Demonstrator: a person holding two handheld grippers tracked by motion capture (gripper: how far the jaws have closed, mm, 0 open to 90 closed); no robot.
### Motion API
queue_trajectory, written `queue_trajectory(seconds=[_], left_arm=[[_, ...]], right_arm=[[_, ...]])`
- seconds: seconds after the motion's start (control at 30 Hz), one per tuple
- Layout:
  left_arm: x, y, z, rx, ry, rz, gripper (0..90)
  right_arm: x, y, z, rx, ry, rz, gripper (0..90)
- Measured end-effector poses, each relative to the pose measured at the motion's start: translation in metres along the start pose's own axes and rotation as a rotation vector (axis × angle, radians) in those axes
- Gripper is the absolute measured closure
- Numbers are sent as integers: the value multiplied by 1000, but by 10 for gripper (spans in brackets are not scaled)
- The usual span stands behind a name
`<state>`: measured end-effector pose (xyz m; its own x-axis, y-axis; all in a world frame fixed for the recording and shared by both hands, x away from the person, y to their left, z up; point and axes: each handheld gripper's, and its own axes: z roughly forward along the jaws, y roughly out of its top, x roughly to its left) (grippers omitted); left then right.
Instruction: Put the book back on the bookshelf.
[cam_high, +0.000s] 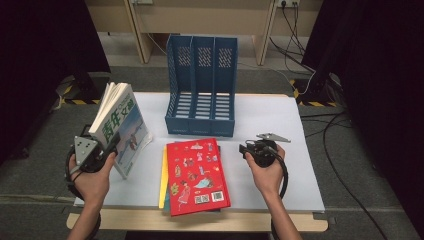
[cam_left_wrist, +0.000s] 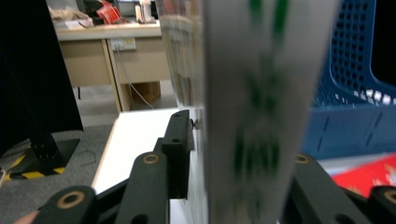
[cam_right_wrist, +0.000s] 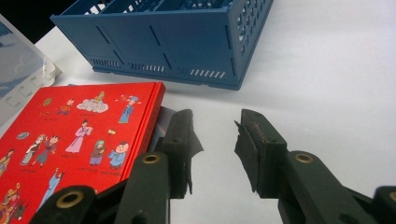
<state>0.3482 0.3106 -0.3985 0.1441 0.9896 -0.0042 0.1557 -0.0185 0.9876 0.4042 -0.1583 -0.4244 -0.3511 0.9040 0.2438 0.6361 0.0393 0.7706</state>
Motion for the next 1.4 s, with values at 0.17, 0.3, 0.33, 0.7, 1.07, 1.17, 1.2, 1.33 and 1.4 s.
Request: queue_trajectory(seconds=[0.17, 0.3, 0.33, 0.7, 1.07, 1.17, 1.2, 1.33, 1.4], left_arm=[[-1, 4, 6, 4, 0, -12, 619], [1, 2, 11, 19, -24, -47, 635], [2, 2, 12, 22, -25, -49, 641], [5, 3, 13, 26, -39, -62, 731], [3, 5, 16, 33, -77, -52, 735], [2, 7, 17, 41, -67, -60, 735], [1, 8, 18, 43, -63, -58, 735], [-1, 13, 21, 50, -58, -53, 736], [-1, 16, 22, 55, -61, -53, 736]], right_arm=[[-3, 0, -2, -5, -1, 11, 651], [-5, -1, -2, -10, -1, 15, 647], [-5, -1, -2, -10, -1, 19, 647], [-7, -3, 0, -8, 1, 27, 623], [-7, -6, 3, 0, -23, 3, 632], [-8, -7, 4, -6, -26, 2, 631], [-8, -7, 3, -7, -26, 5, 631], [-8, -6, 3, -11, -24, 9, 631], [-8, -7, 3, -10, -24, 15, 631]])
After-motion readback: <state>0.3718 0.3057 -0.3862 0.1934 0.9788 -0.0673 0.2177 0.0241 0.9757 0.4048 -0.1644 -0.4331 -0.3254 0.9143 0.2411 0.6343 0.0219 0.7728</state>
